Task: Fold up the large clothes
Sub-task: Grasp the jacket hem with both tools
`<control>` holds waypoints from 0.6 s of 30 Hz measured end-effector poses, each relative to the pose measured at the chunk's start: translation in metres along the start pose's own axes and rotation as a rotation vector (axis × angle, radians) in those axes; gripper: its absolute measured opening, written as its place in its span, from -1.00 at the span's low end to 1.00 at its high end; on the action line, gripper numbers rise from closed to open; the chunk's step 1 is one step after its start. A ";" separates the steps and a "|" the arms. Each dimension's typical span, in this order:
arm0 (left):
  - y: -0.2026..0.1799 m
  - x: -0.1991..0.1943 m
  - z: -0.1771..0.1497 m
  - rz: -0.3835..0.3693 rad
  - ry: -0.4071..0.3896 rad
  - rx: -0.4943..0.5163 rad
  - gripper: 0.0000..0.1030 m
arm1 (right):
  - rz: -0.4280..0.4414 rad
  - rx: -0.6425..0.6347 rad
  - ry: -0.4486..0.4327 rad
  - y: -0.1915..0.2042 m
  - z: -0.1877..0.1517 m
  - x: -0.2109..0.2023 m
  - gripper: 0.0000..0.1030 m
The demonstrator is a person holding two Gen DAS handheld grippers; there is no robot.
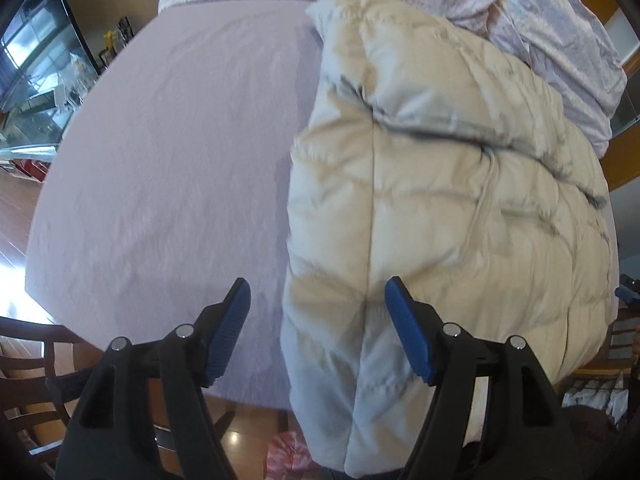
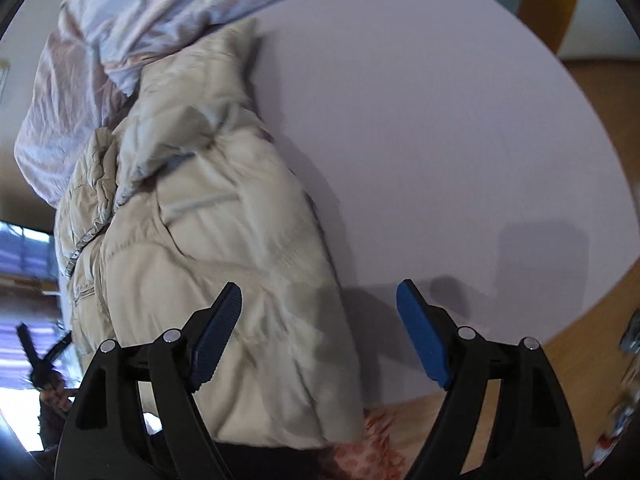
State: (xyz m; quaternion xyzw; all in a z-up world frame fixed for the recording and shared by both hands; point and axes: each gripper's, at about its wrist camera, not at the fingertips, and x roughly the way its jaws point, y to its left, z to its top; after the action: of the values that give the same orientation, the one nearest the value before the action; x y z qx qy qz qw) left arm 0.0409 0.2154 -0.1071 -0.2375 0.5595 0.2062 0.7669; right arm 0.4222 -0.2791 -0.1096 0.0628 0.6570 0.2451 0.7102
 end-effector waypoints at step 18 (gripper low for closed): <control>-0.002 0.009 -0.048 -0.088 0.051 -0.013 0.19 | 0.195 -0.032 0.188 -0.014 -0.024 0.024 0.34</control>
State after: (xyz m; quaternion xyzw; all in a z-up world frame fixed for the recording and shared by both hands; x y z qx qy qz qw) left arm 0.0082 0.1853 -0.1282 -0.2720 0.5664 0.1699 0.7592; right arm 0.4028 -0.2864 -0.1397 0.0919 0.7074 0.3280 0.6193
